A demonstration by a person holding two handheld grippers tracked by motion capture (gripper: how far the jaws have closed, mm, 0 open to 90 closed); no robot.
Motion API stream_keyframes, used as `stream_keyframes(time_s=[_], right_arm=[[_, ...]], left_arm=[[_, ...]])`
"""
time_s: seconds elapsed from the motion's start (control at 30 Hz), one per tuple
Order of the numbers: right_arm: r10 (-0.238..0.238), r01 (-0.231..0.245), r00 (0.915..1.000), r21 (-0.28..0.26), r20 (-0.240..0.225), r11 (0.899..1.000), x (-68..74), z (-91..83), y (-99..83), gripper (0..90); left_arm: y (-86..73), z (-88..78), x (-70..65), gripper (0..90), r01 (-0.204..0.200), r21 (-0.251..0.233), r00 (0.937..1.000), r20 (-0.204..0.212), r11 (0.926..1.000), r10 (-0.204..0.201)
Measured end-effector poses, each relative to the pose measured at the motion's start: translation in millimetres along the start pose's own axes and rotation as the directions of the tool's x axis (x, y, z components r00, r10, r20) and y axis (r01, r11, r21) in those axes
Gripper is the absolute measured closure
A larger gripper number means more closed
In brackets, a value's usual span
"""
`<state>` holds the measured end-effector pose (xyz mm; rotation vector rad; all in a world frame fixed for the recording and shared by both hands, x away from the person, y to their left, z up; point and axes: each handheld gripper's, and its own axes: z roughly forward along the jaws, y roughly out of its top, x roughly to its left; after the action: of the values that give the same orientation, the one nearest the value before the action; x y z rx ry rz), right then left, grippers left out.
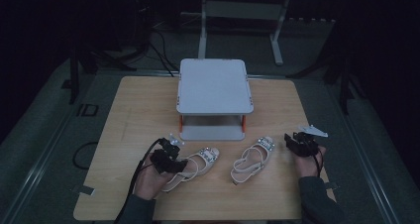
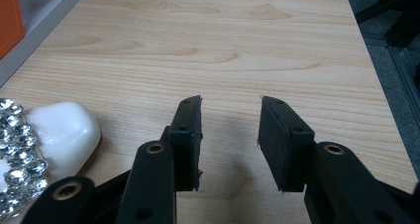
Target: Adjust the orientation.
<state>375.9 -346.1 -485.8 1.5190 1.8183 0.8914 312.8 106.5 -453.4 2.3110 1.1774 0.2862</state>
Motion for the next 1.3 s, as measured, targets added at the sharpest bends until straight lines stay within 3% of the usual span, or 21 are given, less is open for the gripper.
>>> stream_keyframes(time_s=[0.2, 0.33, 0.7, 1.0, 1.2, 1.3], right_arm=[[-0.004, 0.004, 1.0, 0.006, -0.004, 1.0, 0.9, 1.7, -0.5, 60.3], [-0.007, 0.007, 1.0, 0.006, -0.003, 1.0, 1.4, 2.0, -0.5, 60.3], [0.001, -0.001, 1.0, 0.004, -0.001, 1.0, -0.6, 1.6, -0.6, 60.4], [-0.002, 0.002, 1.0, 0.004, 0.0, 1.0, -0.6, 2.2, -0.5, 60.4], [0.001, -0.001, 1.0, 0.004, 0.001, 1.0, -1.0, 2.6, -0.7, 60.4], [0.0, 0.0, 1.0, 0.005, 0.002, 1.0, -0.9, 2.7, -0.7, 60.4]], left_arm=[[-1.5, 5.1, 7.0, 69.1, 0.048, -0.002, 0.9946, 0.092, 0.9988, -0.048], [-1.3, 4.6, 7.9, 78.0, 0.051, -0.001, 0.9932, 0.105, 0.9987, -0.051], [-4.6, 2.8, 15.0, 80.7, 0.113, -0.017, 0.9794, 0.17, 0.9934, -0.109], [-6.1, -0.4, 19.5, 80.7, 0.163, -0.041, 0.9721, 0.178, 0.9858, -0.153], [-9.9, -8.9, 29.1, 80.9, 0.211, -0.077, 0.9669, 0.163, 0.9745, -0.196], [-12.4, -14.3, 35.3, 80.9, 0.242, -0.102, 0.9625, 0.152, 0.9651, -0.225]])
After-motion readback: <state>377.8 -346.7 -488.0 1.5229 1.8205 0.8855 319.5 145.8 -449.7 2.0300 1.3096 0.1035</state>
